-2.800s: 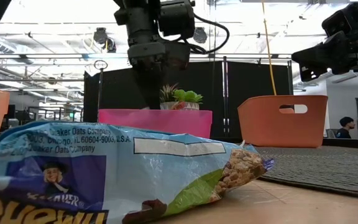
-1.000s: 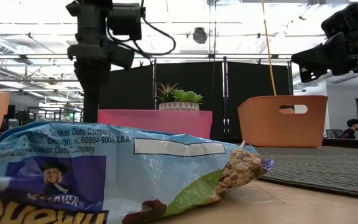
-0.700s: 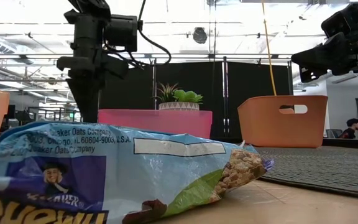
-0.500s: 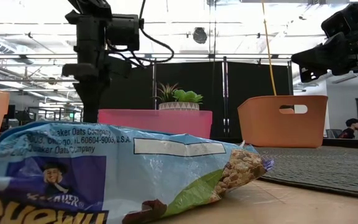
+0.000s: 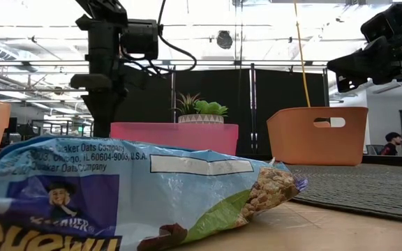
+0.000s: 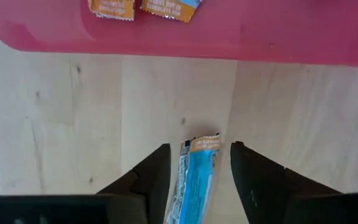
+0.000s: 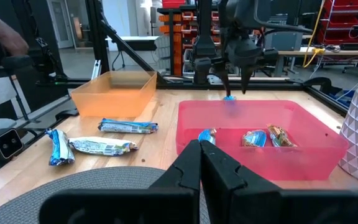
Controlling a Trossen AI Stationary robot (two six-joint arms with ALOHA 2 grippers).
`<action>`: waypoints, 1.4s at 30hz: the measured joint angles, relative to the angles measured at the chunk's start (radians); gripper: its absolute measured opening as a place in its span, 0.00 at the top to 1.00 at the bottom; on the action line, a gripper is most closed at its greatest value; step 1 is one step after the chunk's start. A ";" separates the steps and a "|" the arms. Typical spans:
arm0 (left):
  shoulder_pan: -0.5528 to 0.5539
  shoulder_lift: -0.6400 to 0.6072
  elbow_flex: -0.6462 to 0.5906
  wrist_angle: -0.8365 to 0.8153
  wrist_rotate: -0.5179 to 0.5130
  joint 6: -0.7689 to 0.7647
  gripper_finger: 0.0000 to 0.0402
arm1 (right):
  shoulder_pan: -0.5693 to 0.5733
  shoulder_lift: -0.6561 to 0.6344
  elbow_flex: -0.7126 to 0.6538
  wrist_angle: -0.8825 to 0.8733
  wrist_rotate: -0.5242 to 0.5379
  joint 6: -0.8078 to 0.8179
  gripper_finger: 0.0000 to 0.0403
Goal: Pick and place Granola Bars by type
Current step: Put the blue/orange granola bar into the pink bin
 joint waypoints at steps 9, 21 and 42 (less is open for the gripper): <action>0.047 0.000 0.000 -0.002 0.011 -0.004 0.57 | 0.000 0.000 0.000 0.000 0.000 0.000 1.00; 0.109 0.032 0.000 -0.042 0.082 0.028 0.57 | 0.000 0.000 0.000 0.000 0.000 0.000 1.00; 0.121 0.192 0.000 -0.075 0.141 0.083 0.57 | 0.000 0.000 0.000 0.000 0.000 0.000 1.00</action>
